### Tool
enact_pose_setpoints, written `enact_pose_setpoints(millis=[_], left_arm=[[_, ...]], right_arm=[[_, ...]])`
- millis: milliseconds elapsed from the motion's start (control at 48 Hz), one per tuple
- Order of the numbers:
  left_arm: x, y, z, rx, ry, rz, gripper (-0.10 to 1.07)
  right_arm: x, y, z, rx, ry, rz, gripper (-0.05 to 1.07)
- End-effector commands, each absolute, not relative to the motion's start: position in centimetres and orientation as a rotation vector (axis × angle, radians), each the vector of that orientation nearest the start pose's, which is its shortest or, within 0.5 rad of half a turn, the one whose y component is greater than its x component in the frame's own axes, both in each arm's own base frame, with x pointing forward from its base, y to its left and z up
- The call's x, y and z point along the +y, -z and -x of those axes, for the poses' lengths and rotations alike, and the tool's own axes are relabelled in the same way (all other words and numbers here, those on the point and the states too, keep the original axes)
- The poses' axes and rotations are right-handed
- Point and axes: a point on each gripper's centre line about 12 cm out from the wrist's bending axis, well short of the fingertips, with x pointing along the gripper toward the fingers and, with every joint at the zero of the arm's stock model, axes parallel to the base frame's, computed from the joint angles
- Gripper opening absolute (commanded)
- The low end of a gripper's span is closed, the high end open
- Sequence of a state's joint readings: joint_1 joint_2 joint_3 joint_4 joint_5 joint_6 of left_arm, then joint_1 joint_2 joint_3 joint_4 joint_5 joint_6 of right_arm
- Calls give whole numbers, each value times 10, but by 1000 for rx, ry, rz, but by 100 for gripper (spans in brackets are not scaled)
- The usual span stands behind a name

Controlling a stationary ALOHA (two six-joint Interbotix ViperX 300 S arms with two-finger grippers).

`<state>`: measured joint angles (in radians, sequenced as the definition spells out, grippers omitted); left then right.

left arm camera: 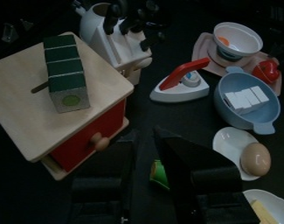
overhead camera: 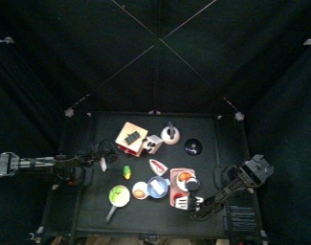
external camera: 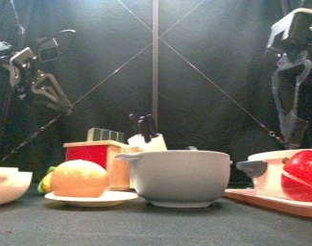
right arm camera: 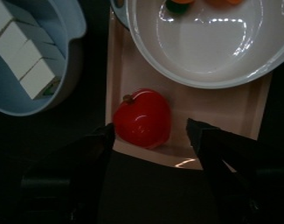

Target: Place apple on plate

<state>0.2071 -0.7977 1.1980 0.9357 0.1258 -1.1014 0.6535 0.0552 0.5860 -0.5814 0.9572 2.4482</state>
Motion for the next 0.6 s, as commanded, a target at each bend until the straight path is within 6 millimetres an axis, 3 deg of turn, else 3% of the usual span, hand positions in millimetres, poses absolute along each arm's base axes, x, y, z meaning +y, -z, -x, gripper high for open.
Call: enact_pose_setpoints(millis=[0,208,583], left_arm=[[55,-214,-203,437,-343,187,66],[55,-213,-203,437,-343,190,66],[56,-212,-202,439,-345,191,66]], right_arm=[[153,-144,-289,802,1017,-967,97],[148,-144,-296,821,959,-902,97],[160,-143,-311,832,791,-917,97]])
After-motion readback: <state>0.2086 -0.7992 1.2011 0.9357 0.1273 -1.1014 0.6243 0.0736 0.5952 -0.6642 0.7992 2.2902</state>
